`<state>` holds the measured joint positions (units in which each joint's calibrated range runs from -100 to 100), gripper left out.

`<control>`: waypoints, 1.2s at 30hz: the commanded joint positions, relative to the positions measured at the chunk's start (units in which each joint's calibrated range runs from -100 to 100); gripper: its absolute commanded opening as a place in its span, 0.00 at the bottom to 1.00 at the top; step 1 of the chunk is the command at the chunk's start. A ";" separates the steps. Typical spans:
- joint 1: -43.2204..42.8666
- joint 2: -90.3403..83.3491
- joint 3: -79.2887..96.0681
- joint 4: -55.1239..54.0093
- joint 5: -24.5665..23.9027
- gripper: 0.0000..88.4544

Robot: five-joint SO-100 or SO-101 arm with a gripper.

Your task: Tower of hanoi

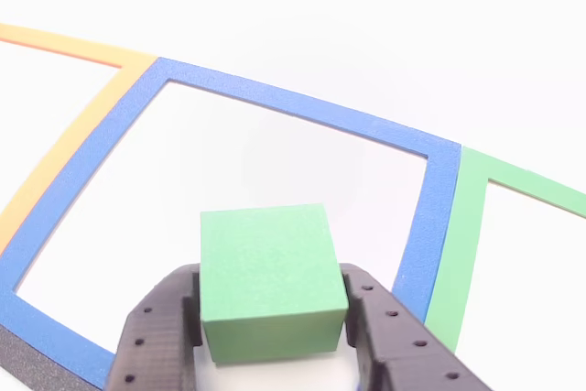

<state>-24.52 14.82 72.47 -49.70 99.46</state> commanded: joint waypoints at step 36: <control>1.60 -1.37 -1.01 -2.04 0.54 0.30</control>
<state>-23.58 16.17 72.29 -50.26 99.46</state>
